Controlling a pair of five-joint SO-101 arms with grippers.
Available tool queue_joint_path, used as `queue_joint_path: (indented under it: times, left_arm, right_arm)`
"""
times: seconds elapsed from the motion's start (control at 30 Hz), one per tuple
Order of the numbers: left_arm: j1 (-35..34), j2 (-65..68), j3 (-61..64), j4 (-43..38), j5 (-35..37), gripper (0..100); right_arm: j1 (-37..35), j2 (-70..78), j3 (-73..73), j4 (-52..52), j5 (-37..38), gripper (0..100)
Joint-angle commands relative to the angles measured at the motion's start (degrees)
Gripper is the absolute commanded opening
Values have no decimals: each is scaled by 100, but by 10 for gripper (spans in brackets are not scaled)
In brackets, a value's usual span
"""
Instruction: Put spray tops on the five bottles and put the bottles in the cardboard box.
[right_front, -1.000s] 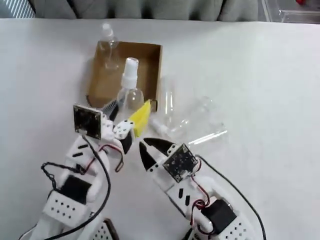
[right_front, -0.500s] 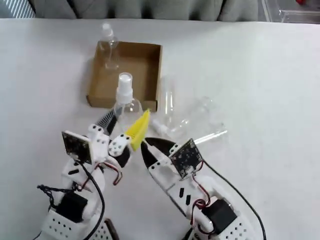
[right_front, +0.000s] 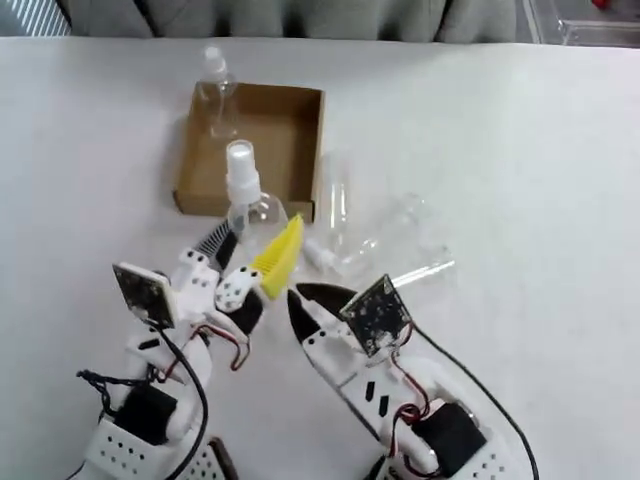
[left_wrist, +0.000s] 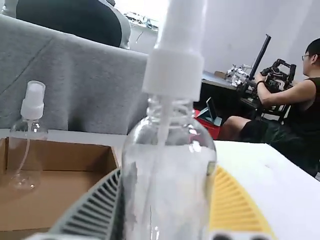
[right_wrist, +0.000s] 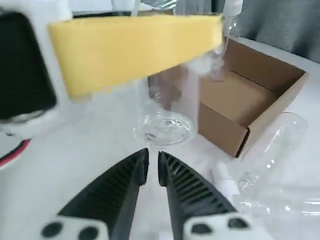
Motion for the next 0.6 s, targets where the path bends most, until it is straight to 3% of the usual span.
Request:
queue_joint_path:
  times: [0.0,0.37,0.57]
  left_arm:
    - [92,-92,123,-501,70,20]
    - [479,84,53,-571,44,20]
    - [470,1895,-897,-598,79,20]
  right_arm:
    - [-40,-40,-782,593,-53,15]
    - [-84,-40,-844,734,-9,15]
    - [-92,-40,-844,848,-18,15]
